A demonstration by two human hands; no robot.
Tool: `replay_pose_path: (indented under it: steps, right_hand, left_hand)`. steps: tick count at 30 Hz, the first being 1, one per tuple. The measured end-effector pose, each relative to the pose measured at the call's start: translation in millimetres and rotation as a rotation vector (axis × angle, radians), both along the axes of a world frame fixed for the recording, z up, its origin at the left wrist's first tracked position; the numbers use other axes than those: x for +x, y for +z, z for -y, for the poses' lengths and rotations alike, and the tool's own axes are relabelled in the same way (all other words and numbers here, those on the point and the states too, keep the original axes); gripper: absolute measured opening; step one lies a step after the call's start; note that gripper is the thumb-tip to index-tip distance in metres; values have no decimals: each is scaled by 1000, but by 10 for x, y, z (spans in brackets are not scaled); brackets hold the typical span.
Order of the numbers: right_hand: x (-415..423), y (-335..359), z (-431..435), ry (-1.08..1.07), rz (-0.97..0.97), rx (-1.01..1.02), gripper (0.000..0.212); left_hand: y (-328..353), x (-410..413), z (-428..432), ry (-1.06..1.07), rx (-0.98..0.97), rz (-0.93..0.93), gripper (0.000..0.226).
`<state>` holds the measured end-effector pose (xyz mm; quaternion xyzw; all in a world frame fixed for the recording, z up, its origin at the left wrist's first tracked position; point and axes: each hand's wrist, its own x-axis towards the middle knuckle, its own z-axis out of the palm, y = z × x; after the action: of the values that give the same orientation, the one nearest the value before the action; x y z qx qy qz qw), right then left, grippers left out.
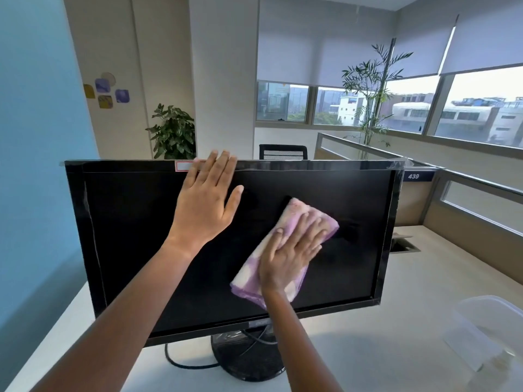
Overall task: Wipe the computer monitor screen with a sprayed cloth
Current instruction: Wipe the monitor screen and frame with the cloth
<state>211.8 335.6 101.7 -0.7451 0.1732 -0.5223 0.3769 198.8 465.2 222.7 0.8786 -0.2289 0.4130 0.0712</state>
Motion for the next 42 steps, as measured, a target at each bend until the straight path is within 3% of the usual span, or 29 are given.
replay_pose_path:
  steps: [9, 13, 17, 24, 28, 37, 42]
  right_hand:
    - [-30, -201, -333, 77, -29, -861, 55]
    - [-26, -168, 87, 33, -11, -1007, 59]
    - [-39, -140, 408, -37, -48, -760, 55]
    - [-49, 34, 31, -22, 17, 91, 64]
    - [-6, 141, -344, -25, 55, 223, 63]
    - [4, -83, -1322, 17, -10, -336, 61]
    - [-39, -287, -1711, 134, -6, -856, 55]
  left_hand:
    - [-162, -9, -703, 127, -82, 56, 58]
    - [-216, -4, -928, 165, -91, 80, 57]
    - [-331, -11, -1124, 208, -142, 93, 57]
    - [-626, -51, -1373, 246, -277, 48, 61]
    - [-814, -90, -1542, 242, -343, -43, 64]
    - [-1075, -108, -1726, 16, -373, -141, 60]
    - [-1123, -104, -1742, -47, -412, -126, 59]
